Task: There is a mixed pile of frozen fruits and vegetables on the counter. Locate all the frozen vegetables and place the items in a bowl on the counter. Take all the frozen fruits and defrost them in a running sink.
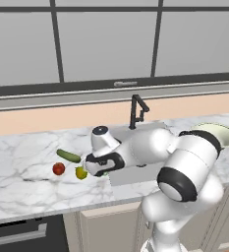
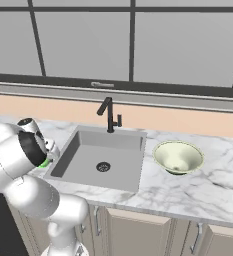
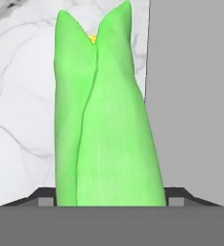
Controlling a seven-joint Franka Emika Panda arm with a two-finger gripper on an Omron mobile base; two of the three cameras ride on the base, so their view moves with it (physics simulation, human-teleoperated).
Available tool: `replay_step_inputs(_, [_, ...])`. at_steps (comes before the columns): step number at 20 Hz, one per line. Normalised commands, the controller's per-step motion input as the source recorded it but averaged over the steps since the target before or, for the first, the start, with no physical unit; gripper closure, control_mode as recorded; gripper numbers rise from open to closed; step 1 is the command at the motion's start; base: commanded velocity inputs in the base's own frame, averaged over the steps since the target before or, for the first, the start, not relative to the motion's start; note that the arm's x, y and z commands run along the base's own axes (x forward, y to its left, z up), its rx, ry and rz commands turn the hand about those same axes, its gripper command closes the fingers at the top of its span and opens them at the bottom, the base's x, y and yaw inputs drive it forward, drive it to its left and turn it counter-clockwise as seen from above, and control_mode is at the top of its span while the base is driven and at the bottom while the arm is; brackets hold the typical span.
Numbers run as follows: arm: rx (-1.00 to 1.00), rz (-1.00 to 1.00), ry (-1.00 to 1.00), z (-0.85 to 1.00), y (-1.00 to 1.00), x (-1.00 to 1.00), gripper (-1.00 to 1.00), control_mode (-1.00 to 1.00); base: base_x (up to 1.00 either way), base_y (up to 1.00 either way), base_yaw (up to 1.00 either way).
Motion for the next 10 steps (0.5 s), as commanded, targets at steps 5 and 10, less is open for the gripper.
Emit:
replay_step_inputs(5, [0.0, -0.04, 0.01, 0.49, -0.69, -0.32, 1.0, -1.0, 0.0, 0.0, 0.0])
replay_step_inputs(10, [0.0, -0.01, 0.01, 0.52, -0.86, -0.31, 1.0, -1.0, 0.0, 0.0, 0.0])
